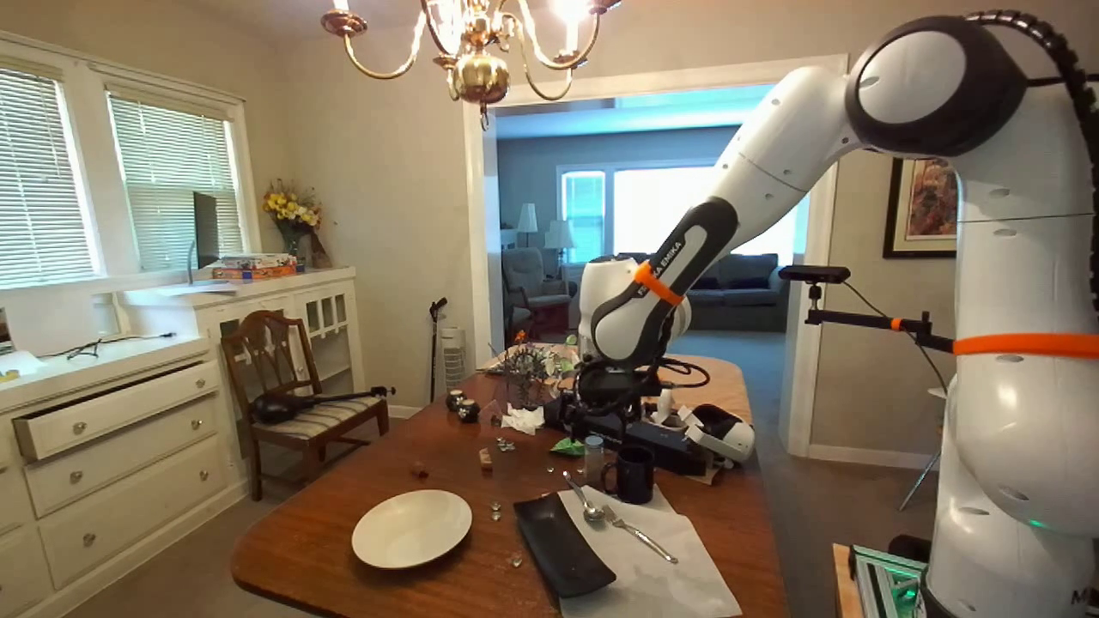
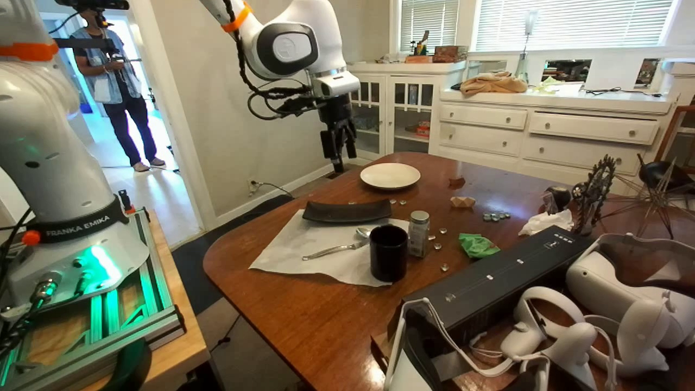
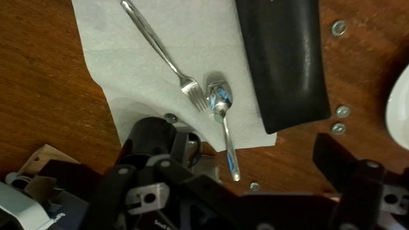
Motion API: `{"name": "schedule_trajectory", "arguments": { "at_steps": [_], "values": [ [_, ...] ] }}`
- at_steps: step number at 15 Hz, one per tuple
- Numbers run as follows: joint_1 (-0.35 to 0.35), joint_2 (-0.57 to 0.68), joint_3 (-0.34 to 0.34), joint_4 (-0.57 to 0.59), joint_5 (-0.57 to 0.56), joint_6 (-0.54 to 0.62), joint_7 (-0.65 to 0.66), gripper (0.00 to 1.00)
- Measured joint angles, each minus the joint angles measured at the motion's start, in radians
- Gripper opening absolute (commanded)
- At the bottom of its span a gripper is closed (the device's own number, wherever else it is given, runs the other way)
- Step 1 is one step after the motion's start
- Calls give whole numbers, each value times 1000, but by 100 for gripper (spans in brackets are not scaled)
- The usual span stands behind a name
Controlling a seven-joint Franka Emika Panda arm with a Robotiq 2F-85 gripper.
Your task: Pick up the black mug and pour the contents in the mug onto the black tray.
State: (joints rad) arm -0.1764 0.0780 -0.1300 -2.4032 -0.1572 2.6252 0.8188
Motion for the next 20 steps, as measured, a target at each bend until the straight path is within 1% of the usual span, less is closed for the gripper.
{"name": "schedule_trajectory", "arguments": {
  "at_steps": [2, 4, 8, 10, 12, 17, 20],
  "values": [
    [7, 69, -42, 53, -65, 0, 124, 100],
    [22, 133, -88, 104, -102, 0, 232, 100],
    [81, 235, -173, 179, -121, -13, 443, 100],
    [118, 265, -201, 206, -121, -60, 549, 100],
    [140, 277, -210, 223, -121, -98, 602, 100],
    [144, 280, -218, 231, -121, -106, 638, 100],
    [154, 284, -243, 231, -141, -106, 743, 100]
  ]
}}
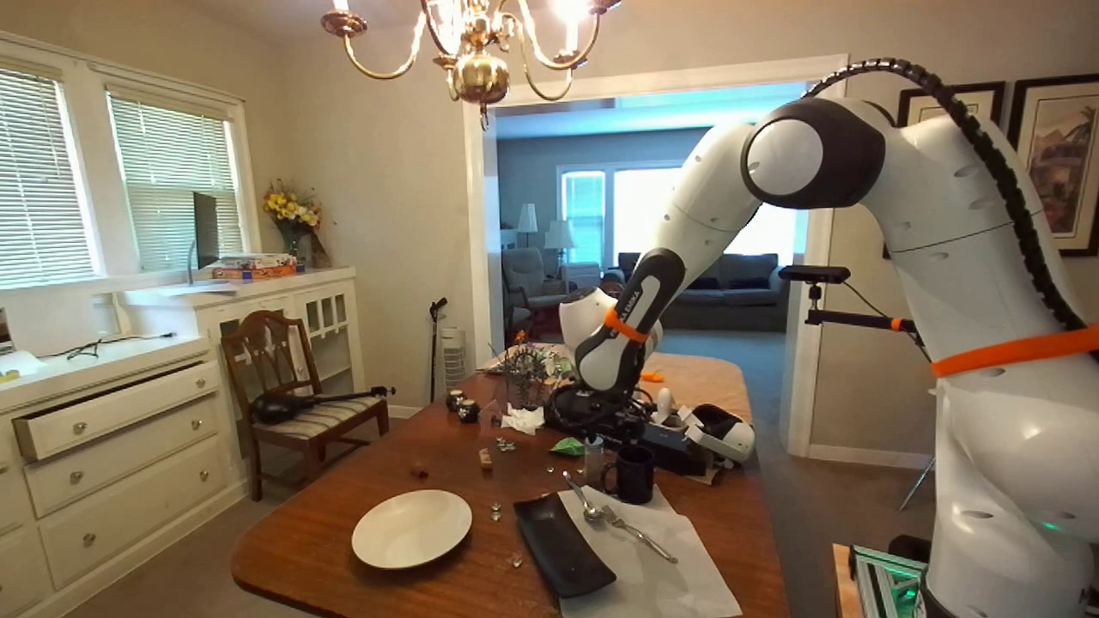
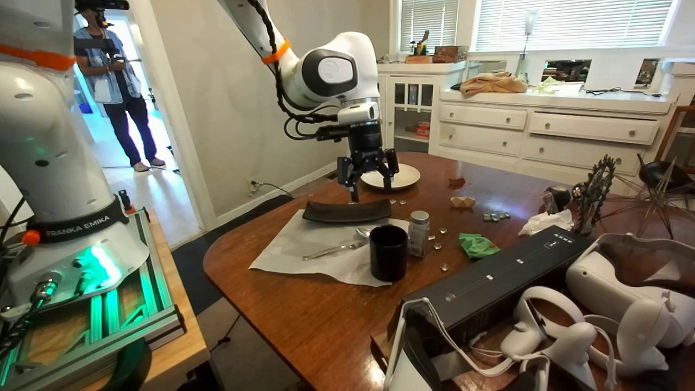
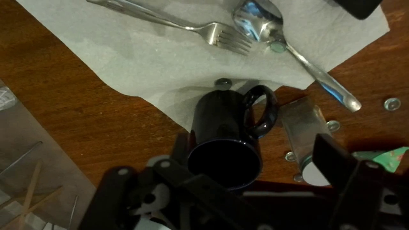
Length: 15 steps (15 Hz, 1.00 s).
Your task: Pick up the black mug and pour the contents in the mug onto the black tray.
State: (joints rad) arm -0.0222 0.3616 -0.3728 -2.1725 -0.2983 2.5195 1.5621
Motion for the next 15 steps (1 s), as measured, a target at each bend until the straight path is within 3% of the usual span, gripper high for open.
{"name": "schedule_trajectory", "arguments": {
  "at_steps": [8, 15],
  "values": [
    [73, 44, -48, -6, -114, -5, 429, 100],
    [87, 152, -39, 58, -114, -18, 586, 100]
  ]
}}
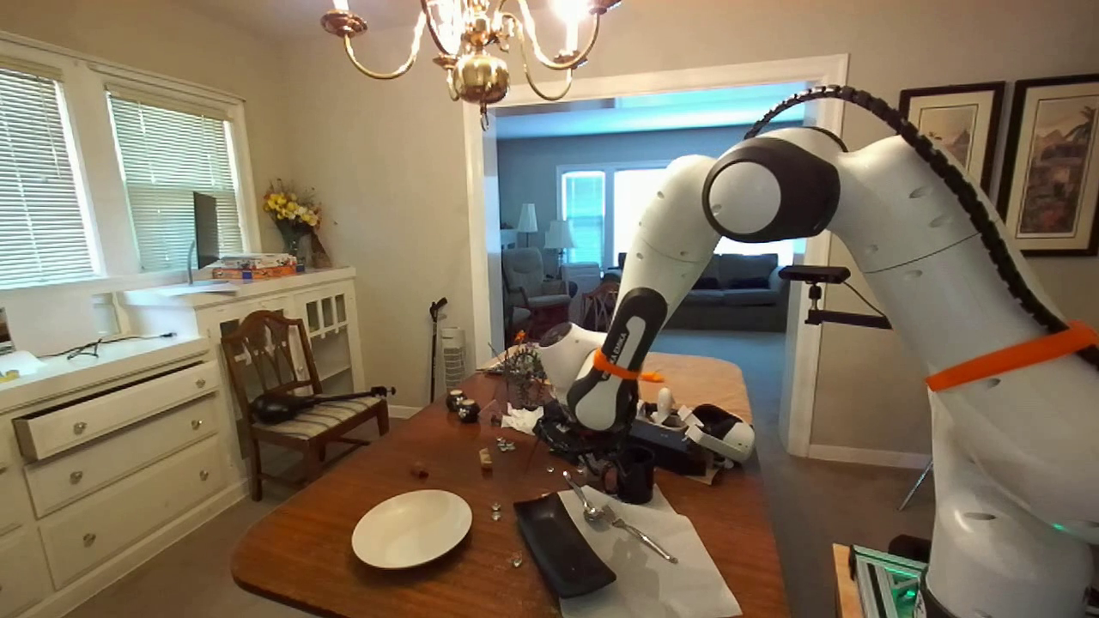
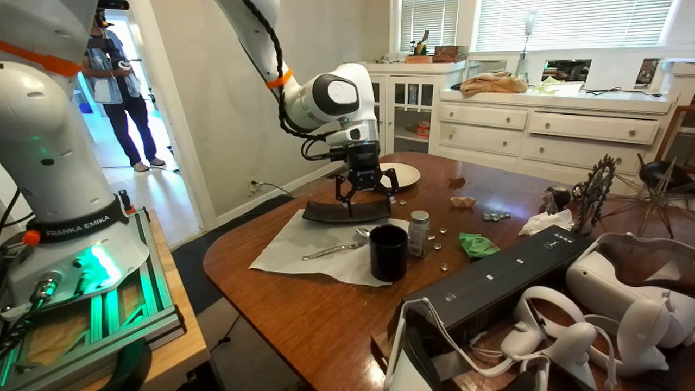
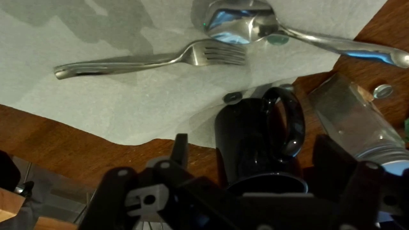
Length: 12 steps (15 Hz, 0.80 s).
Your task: Pick up the black mug and pour the contents in the mug onto the black tray.
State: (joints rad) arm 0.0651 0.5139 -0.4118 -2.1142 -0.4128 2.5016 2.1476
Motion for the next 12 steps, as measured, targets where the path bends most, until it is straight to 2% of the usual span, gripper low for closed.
{"name": "schedule_trajectory", "arguments": {
  "at_steps": [4, 9, 11, 12],
  "values": [
    [-4, 78, -3, 67, 0, 0, 24, 100],
    [-5, 140, -17, 139, 0, 0, 25, 95],
    [-8, 156, -27, 156, 0, -1, 24, 69],
    [-8, 160, -33, 159, 0, -3, 24, 60]
  ]
}}
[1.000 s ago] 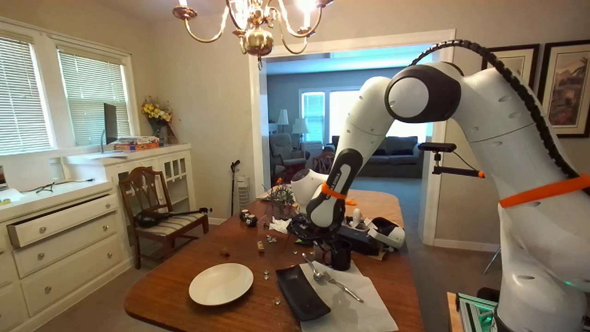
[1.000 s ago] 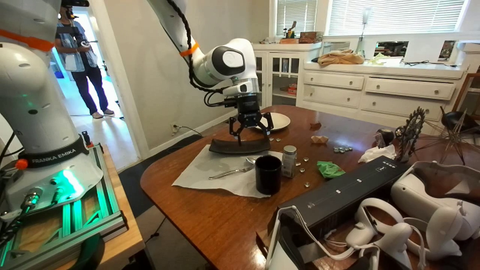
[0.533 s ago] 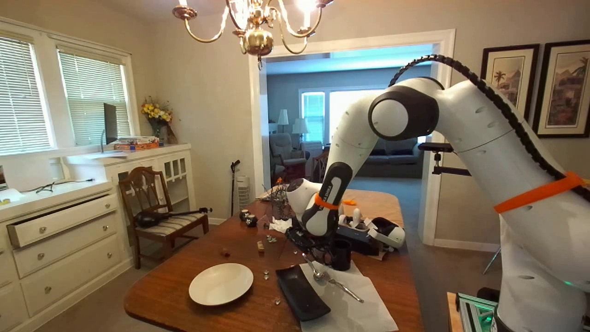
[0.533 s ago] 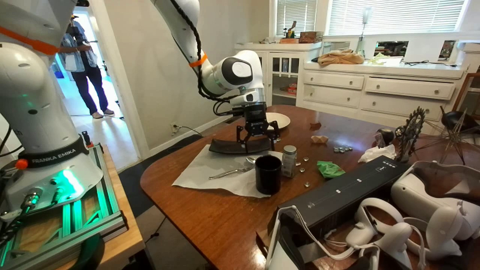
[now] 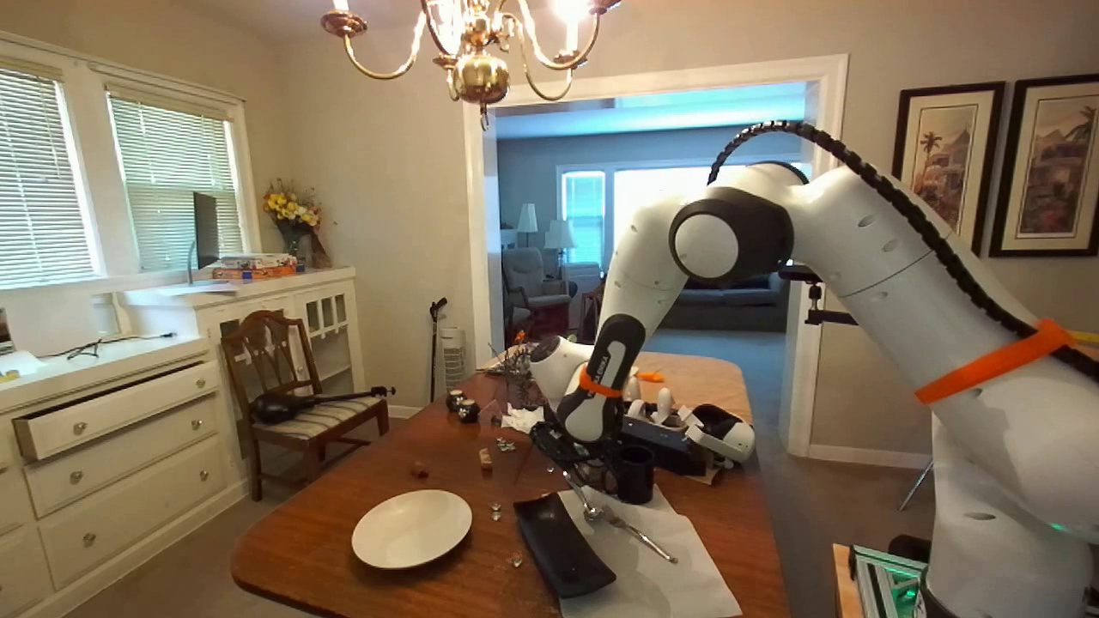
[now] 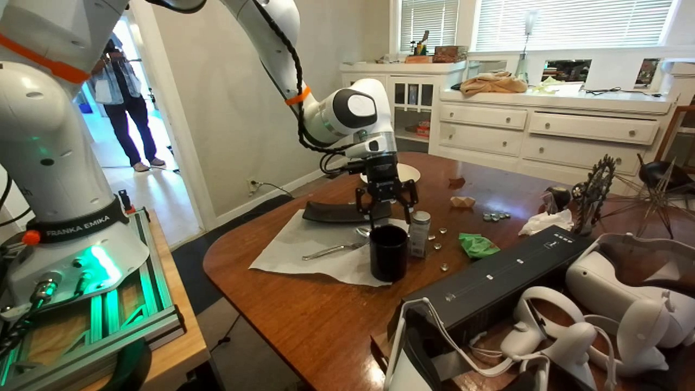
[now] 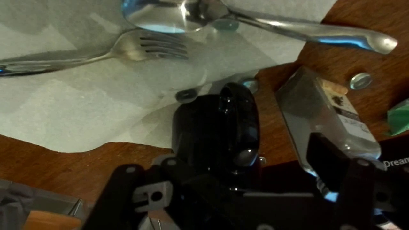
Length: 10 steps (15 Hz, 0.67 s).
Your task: Pick up the black mug and pour the contents in the mug onto the black tray.
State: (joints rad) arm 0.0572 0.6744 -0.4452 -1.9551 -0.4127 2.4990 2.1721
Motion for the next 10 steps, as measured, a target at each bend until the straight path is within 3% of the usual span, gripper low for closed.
{"name": "schedule_trajectory", "arguments": {
  "at_steps": [7, 8, 10],
  "values": [
    [4, -11, -33, -2, 0, -34, 0, 5],
    [5, -15, -35, -3, -1, -34, 0, 1],
    [6, -24, -36, -8, -4, -39, 0, 5]
  ]
}}
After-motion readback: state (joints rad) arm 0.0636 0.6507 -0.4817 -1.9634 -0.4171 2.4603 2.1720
